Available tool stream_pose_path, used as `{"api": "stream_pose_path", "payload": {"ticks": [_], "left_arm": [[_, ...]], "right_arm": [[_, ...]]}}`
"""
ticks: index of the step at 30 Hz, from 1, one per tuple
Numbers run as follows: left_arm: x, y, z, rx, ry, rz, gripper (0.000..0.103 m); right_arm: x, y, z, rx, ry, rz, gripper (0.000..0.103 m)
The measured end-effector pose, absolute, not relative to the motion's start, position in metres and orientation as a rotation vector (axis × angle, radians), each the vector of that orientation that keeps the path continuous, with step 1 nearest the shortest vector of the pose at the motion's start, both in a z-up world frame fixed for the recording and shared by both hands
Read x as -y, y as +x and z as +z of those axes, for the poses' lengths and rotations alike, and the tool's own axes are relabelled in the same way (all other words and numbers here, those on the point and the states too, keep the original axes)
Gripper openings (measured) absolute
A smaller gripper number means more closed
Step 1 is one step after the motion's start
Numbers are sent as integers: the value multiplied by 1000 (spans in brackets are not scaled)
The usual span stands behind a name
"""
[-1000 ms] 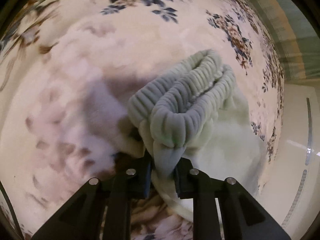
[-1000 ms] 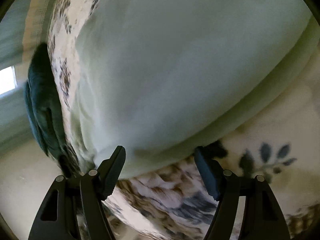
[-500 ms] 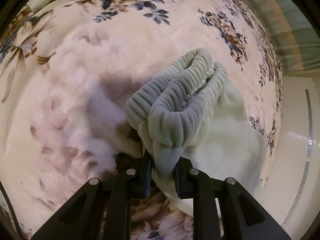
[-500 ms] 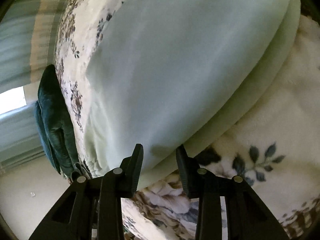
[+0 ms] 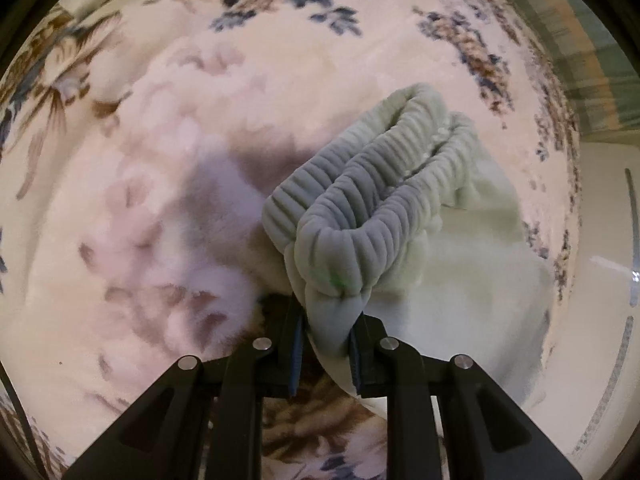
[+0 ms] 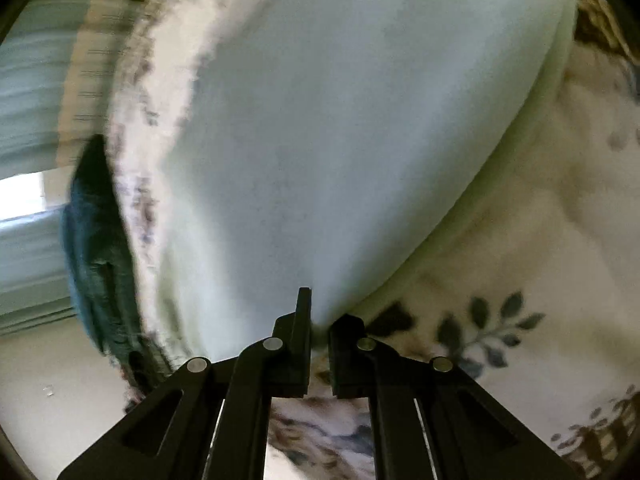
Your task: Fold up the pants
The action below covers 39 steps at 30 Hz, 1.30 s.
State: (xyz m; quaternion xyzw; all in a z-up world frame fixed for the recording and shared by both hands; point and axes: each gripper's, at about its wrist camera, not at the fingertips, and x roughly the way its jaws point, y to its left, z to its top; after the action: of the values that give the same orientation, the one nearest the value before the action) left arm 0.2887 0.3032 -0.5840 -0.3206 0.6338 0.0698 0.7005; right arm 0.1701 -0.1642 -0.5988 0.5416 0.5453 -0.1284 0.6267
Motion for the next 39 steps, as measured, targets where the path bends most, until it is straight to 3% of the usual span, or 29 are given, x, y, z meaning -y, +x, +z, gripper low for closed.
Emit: {"api": "stream_pose_path", "payload": {"ticks": [4,6,7,10,13,14,15,18,22,27,33,39], "left_arm": [[-305,290,-595,-1426,-765,181,23],[-303,288,-591,-1438,-759,187,37],[-301,285,-584,-1440,-752,193,37],[-283,271,-560,-1473,-613,205,47],[-229,256,-529,-1484,-264,186,69],[-202,251,-519,-1461,-157,155,79],[-179,248,-512,-1442,-96,126,88],[-83,243,-503,-1381,-2,-52,98],[38,251,-530,-1418,90,-197,99],[152,267,-571,-1464,170,-267,99],[217,280,-603,-1485,234,-225,101],[224,285,-619,-1497,223,-186,103]], "right_arm": [[168,184,-640,-1339,1251,-269,9],[178,189,-636,-1342,1295,-216,17],[185,189,-627,-1339,1281,-195,20],[210,178,-602,-1304,1195,-196,40],[246,163,-588,-1263,1188,-199,74],[260,154,-584,-1223,1200,-211,90],[276,145,-577,-1165,1205,-241,97],[330,128,-557,-1039,1166,-350,101],[424,97,-552,-948,1174,-527,101],[548,72,-586,-858,1309,-633,101],[631,86,-651,-902,1424,-491,102],[643,113,-650,-818,1443,-373,100]]}}
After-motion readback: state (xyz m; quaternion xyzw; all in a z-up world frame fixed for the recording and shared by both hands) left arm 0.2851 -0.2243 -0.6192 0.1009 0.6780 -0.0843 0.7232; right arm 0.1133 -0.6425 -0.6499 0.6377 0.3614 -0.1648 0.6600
